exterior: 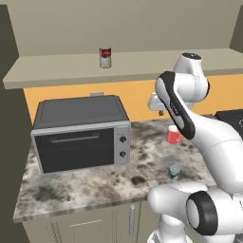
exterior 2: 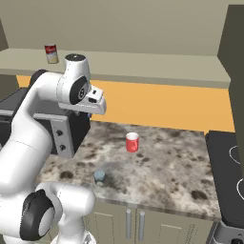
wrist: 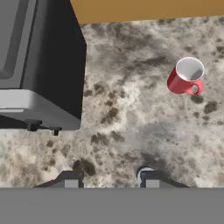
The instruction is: Restock the canned food cabinet by taking the new fresh canned food from the counter and placing it in the cabinet. Then, take the old canned food from the cabinet and place it on the counter.
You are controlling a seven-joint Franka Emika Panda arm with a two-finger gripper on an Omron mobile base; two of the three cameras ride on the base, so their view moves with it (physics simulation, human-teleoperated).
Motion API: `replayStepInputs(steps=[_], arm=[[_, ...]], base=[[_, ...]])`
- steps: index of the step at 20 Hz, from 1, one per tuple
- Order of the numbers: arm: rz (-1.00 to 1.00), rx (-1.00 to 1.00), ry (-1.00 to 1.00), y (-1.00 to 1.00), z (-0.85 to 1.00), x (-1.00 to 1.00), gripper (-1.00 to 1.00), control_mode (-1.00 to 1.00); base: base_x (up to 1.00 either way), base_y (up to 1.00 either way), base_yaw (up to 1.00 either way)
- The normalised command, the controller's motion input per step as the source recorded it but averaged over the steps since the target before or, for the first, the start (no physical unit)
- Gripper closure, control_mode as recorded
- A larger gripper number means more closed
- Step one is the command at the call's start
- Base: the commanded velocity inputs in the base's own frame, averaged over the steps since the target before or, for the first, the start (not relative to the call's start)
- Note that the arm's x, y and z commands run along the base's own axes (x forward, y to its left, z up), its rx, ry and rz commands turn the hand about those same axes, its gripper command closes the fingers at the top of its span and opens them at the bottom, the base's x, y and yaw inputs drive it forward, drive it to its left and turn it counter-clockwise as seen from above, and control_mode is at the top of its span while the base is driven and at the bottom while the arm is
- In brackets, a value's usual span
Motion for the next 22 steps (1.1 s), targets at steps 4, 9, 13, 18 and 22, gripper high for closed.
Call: replayStepInputs(steps=[4,9,13,18,22], arm=[[0.00,0.00,0.01,0.00,-0.14,-0.27,-1.00,-1.00],[0.00,0.00,0.23,-0.08,-0.77,-0.32,-1.00,-1.00],[0.00,0.00,0.34,-0.24,-0.86,-0.28,-1.00,-1.00],[0.00,0.00,0.29,-0.33,-0.99,-0.30,-1.00,-1.00],[0.00,-0.03,0.16,-0.38,-0.85,-0.26,-1.00,-1.00]], base=[[0.00,0.00,0.00],[0.00,0.00,0.00],[0.00,0.00,0.00],[0.00,0.00,0.00],[0.00,0.00,0.00]])
